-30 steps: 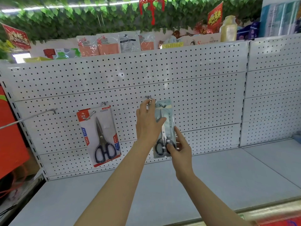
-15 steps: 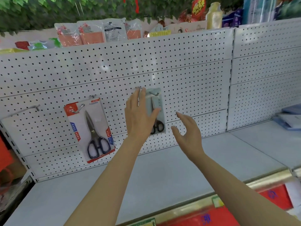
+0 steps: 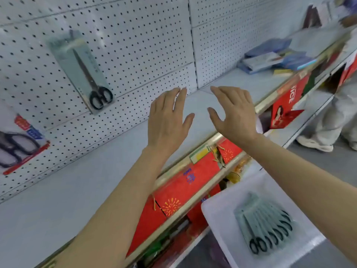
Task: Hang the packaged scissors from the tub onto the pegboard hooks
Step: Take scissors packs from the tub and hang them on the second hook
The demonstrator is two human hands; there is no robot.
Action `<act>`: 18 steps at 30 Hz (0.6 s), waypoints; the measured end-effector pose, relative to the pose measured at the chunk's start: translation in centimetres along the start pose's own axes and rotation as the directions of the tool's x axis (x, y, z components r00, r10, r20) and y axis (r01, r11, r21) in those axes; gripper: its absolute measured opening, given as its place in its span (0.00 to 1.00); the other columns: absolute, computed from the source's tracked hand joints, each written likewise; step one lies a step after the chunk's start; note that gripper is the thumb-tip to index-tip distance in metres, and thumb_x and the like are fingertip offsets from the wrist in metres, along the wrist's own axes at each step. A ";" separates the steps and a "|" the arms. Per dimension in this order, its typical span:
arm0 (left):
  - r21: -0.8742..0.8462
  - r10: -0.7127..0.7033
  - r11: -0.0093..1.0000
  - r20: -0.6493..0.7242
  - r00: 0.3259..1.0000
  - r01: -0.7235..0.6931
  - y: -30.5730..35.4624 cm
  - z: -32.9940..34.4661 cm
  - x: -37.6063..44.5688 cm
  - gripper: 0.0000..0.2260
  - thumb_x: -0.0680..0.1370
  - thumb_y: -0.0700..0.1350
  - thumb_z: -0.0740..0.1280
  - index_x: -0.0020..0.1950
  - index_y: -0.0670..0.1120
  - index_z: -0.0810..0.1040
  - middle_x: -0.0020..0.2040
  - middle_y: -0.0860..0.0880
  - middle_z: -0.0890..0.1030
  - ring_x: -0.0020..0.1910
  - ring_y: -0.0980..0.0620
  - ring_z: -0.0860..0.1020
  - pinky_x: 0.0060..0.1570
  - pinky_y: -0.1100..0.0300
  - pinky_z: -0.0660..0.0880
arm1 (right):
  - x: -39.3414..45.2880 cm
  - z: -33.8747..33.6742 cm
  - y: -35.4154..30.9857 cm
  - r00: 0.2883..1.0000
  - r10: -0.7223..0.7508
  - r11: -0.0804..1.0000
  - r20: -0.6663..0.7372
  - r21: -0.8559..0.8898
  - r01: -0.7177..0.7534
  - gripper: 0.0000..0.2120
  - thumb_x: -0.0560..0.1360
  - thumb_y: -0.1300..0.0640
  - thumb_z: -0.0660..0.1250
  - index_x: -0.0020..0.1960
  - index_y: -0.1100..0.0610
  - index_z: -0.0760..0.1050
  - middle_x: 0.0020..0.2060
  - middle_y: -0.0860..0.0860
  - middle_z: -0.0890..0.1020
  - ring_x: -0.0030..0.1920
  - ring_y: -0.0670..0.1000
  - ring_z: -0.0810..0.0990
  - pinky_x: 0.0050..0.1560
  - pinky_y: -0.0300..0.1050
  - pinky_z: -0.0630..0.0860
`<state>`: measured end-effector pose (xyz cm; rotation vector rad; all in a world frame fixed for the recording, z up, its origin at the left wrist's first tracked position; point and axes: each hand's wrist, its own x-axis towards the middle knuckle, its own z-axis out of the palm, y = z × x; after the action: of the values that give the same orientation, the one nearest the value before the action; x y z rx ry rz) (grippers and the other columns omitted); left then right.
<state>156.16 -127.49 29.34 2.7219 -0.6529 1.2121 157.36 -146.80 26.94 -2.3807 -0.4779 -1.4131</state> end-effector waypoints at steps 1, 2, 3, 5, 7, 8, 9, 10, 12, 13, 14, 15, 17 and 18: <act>-0.024 0.006 1.000 0.031 0.999 -0.005 1.2 1.3 -0.6 0.26 0.78 0.53 0.66 0.72 0.42 0.71 0.67 0.43 0.75 0.65 0.41 0.73 0.65 0.47 0.69 | -1.4 -0.5 1.2 1.000 0.019 0.999 0.015 -0.028 -0.018 0.20 0.75 0.53 0.66 0.64 0.61 0.76 0.54 0.57 0.81 0.55 0.58 0.78 0.54 0.52 0.70; -0.059 0.010 0.998 0.060 0.998 -0.007 2.5 2.8 -1.2 0.26 0.77 0.53 0.66 0.71 0.42 0.71 0.67 0.43 0.75 0.64 0.40 0.74 0.64 0.47 0.69 | -2.8 -0.9 2.4 0.999 0.044 0.998 0.031 -0.053 -0.042 0.20 0.74 0.53 0.67 0.64 0.61 0.76 0.54 0.57 0.81 0.54 0.58 0.78 0.54 0.53 0.71; -0.098 0.015 0.995 0.090 0.996 -0.006 4.0 4.2 -2.0 0.26 0.76 0.53 0.67 0.71 0.42 0.72 0.67 0.43 0.76 0.63 0.40 0.74 0.63 0.48 0.69 | -4.4 -1.4 3.6 0.996 0.072 0.995 0.044 -0.076 -0.068 0.20 0.74 0.53 0.67 0.63 0.61 0.76 0.54 0.57 0.81 0.54 0.58 0.78 0.53 0.53 0.71; -0.171 0.028 0.985 0.165 0.986 0.001 7.0 7.2 -4.0 0.25 0.76 0.51 0.68 0.70 0.42 0.73 0.66 0.43 0.76 0.62 0.41 0.74 0.61 0.49 0.69 | -7.8 -2.2 5.9 0.990 0.124 0.987 0.073 -0.110 -0.116 0.19 0.74 0.55 0.67 0.62 0.61 0.77 0.53 0.57 0.81 0.53 0.59 0.78 0.52 0.53 0.71; -0.232 0.039 0.972 0.276 0.960 0.028 10.0 10.7 -6.6 0.25 0.76 0.51 0.66 0.70 0.42 0.72 0.66 0.43 0.75 0.62 0.41 0.73 0.62 0.48 0.70 | -11.8 -2.9 8.2 0.976 0.181 0.976 0.120 -0.145 -0.163 0.18 0.74 0.55 0.67 0.62 0.61 0.77 0.52 0.57 0.81 0.51 0.59 0.78 0.52 0.52 0.71; -0.256 0.044 0.965 0.338 0.940 0.047 11.5 12.6 -8.2 0.24 0.76 0.51 0.65 0.70 0.42 0.72 0.66 0.43 0.75 0.62 0.41 0.73 0.62 0.48 0.71 | -14.0 -3.2 9.2 0.964 0.215 0.968 0.154 -0.167 -0.189 0.18 0.75 0.56 0.67 0.63 0.61 0.77 0.51 0.56 0.81 0.51 0.59 0.78 0.51 0.52 0.70; -0.281 0.046 0.957 0.397 0.917 0.074 12.9 14.4 -9.8 0.24 0.76 0.50 0.66 0.70 0.42 0.72 0.66 0.43 0.75 0.62 0.41 0.73 0.61 0.47 0.72 | -16.3 -3.5 10.2 0.949 0.250 0.958 0.191 -0.190 -0.214 0.18 0.75 0.56 0.66 0.62 0.61 0.76 0.51 0.56 0.81 0.50 0.59 0.78 0.50 0.52 0.70; -0.307 0.044 0.945 0.455 0.890 0.110 14.2 16.2 -11.6 0.23 0.76 0.49 0.67 0.70 0.42 0.72 0.66 0.43 0.75 0.62 0.41 0.73 0.60 0.46 0.73 | -18.7 -3.7 11.1 0.930 0.288 0.947 0.230 -0.214 -0.240 0.18 0.75 0.57 0.66 0.63 0.61 0.76 0.51 0.56 0.81 0.49 0.59 0.78 0.49 0.53 0.71; -0.333 0.048 0.924 0.591 0.805 0.189 16.6 19.7 -15.3 0.23 0.77 0.47 0.68 0.70 0.43 0.72 0.67 0.44 0.74 0.63 0.41 0.73 0.62 0.47 0.72 | -23.7 -4.0 12.7 0.877 0.360 0.923 0.319 -0.261 -0.284 0.18 0.74 0.58 0.65 0.63 0.61 0.76 0.51 0.56 0.81 0.48 0.60 0.78 0.47 0.54 0.72; -0.320 0.053 0.922 0.665 0.745 0.220 17.7 21.2 -17.0 0.23 0.78 0.47 0.67 0.72 0.43 0.70 0.69 0.44 0.73 0.66 0.42 0.72 0.65 0.48 0.70 | -26.1 -4.1 13.4 0.848 0.388 0.913 0.360 -0.278 -0.300 0.19 0.74 0.59 0.65 0.64 0.61 0.76 0.51 0.56 0.81 0.48 0.60 0.78 0.46 0.54 0.72; -0.296 0.049 0.920 0.738 0.673 0.258 18.7 22.6 -18.8 0.23 0.79 0.47 0.65 0.73 0.43 0.69 0.70 0.44 0.72 0.68 0.42 0.70 0.67 0.50 0.68 | -28.3 -4.2 13.9 0.825 0.407 0.906 0.392 -0.289 -0.310 0.19 0.73 0.59 0.65 0.63 0.62 0.76 0.50 0.56 0.81 0.48 0.60 0.79 0.46 0.54 0.72; -0.265 0.029 0.912 0.802 0.597 0.312 19.6 23.9 -20.5 0.23 0.80 0.47 0.64 0.74 0.43 0.67 0.71 0.45 0.70 0.69 0.43 0.68 0.67 0.51 0.67 | -30.5 -4.3 14.3 0.808 0.418 0.902 0.414 -0.294 -0.316 0.18 0.73 0.60 0.65 0.62 0.62 0.76 0.50 0.56 0.81 0.47 0.61 0.79 0.46 0.54 0.72; -0.178 -0.033 0.884 0.899 0.437 0.432 21.3 26.5 -24.0 0.23 0.81 0.48 0.62 0.74 0.43 0.65 0.71 0.44 0.69 0.69 0.42 0.67 0.67 0.51 0.67 | -34.2 -4.2 14.9 0.782 0.438 0.894 0.442 -0.305 -0.328 0.17 0.72 0.61 0.65 0.61 0.63 0.77 0.50 0.56 0.82 0.48 0.61 0.79 0.47 0.54 0.72; -0.129 -0.063 0.865 0.931 0.361 0.485 22.2 27.8 -25.7 0.22 0.80 0.48 0.63 0.73 0.43 0.66 0.70 0.44 0.70 0.68 0.42 0.68 0.66 0.51 0.68 | -35.9 -4.0 15.1 0.770 0.448 0.890 0.454 -0.309 -0.335 0.17 0.73 0.61 0.65 0.60 0.63 0.78 0.50 0.56 0.82 0.48 0.60 0.80 0.47 0.54 0.72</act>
<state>150.80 -145.68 -10.18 2.7257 -0.3457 -0.6045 144.73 -166.18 -4.62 -2.8147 0.0767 -0.6526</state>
